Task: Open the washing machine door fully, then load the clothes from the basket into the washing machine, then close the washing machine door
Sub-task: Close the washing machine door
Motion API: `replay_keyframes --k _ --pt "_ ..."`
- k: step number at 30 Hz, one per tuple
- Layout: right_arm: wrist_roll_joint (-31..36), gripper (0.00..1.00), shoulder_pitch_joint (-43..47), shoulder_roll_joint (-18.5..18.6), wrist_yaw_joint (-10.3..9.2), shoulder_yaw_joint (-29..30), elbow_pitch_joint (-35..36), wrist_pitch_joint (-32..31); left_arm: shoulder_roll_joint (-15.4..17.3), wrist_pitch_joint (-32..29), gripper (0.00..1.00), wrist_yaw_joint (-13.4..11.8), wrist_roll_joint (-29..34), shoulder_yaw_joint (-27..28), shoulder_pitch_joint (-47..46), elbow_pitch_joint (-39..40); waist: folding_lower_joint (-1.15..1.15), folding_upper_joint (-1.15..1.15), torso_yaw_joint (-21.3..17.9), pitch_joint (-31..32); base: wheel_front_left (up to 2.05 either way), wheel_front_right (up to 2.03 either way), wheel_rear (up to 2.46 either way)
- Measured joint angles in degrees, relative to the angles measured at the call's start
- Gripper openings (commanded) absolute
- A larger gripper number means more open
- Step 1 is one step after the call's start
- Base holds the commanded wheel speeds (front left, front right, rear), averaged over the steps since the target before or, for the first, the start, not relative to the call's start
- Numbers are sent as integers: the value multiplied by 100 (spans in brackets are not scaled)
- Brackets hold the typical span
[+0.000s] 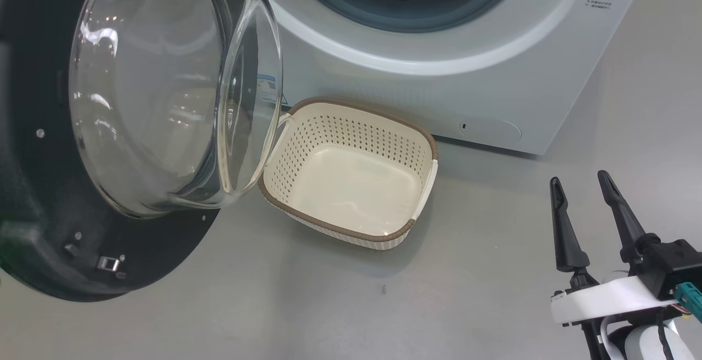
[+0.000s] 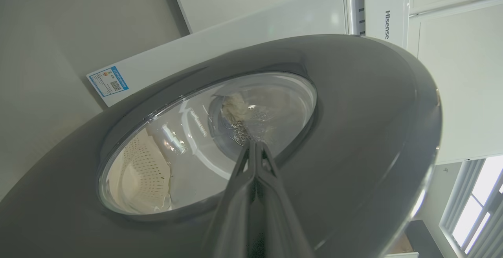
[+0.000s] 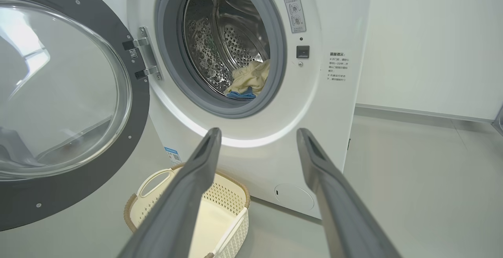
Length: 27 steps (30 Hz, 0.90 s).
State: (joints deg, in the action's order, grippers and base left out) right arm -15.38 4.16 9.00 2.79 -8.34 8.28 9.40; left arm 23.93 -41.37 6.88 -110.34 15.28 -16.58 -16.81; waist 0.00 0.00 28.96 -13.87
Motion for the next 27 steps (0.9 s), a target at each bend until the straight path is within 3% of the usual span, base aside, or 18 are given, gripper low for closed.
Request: replay_keyframes --k 12,27 --pt "-33 100 -27 -138 8 -119 -40 109 -333 -383 0 0 -13 -68 352 1055 0 0 -263 33 0 0 0" --pt "-100 100 -164 -287 12 -264 -165 253 -697 -749 0 0 -22 -464 615 1901 0 0 -1013 -6 0 0 0"
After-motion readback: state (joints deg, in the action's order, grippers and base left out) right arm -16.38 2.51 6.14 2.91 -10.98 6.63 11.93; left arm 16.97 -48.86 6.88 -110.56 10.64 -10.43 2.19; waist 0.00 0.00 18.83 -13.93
